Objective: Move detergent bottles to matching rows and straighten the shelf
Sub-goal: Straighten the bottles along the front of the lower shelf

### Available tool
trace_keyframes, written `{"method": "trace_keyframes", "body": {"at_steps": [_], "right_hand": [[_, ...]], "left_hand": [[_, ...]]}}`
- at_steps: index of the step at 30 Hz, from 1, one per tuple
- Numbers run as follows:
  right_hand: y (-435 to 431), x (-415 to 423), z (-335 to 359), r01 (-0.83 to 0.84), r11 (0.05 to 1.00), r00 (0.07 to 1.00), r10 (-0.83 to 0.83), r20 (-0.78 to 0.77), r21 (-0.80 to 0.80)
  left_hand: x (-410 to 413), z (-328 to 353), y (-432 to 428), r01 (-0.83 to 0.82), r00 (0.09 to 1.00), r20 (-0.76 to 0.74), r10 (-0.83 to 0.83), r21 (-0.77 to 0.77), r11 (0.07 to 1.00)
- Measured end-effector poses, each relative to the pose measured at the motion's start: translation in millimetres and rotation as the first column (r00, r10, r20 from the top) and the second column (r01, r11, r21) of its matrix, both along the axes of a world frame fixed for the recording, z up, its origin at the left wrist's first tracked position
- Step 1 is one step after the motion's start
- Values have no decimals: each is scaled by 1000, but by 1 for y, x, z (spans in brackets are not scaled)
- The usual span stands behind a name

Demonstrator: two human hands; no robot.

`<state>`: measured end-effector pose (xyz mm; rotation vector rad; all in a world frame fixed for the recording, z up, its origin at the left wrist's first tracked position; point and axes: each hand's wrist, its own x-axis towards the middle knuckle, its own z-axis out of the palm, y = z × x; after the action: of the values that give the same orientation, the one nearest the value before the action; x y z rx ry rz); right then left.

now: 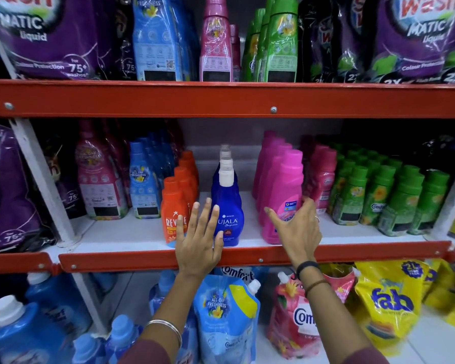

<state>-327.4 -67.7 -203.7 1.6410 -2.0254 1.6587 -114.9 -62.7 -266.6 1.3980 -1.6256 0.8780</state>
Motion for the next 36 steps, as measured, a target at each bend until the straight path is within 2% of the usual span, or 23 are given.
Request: {"method": "trace_keyframes", "body": {"at_steps": [3,5,8,11,13,14,16,17,19,20,24,29,36], "right_hand": [[3,1,0,12,999,1000,-11,-21,41],[6,0,-1,3,998,999,0,-37,61],[9,-8,-12,-55,998,998,53,34,38],[10,-22,-20,-266,961,929,275,246,-72],[6,-32,-18,-380,914,810,402,428,-139],[4,-37,-16,-428,891,743,443,501,-152],[1,-47,-12,-531,835,618,498,609,-144],[0,-52,-10,-573,808,571,513,640,-136],[-2,-61,-8,-621,775,542,533,650,-117],[-3,-64,-8,-635,765,545,543,638,-108],[-2,-68,-7,-660,743,549,575,607,-107],[-2,-68,-12,-631,759,558,589,585,-163],[-5,-65,-17,-592,780,576,586,570,-204]], "left_hand": [[-2,3,2,13,1000,3,-13,-5,1000],[-4,6,6,56,997,-49,-57,-17,998],[-19,14,16,277,942,-175,-285,-73,958],[-51,24,30,609,775,-200,-600,-16,793],[-78,33,37,751,643,-351,-681,119,649],[-91,38,40,786,601,-451,-660,182,591],[-112,47,41,804,556,-648,-520,262,533],[-119,50,40,806,526,-740,-418,278,523],[-126,55,37,802,444,-860,-251,257,539],[-127,56,35,799,419,-880,-222,242,550],[-126,54,31,810,421,-880,-221,255,528],[-122,52,23,862,275,-944,-179,160,482],[-119,51,12,872,243,-960,-142,152,466]]}}
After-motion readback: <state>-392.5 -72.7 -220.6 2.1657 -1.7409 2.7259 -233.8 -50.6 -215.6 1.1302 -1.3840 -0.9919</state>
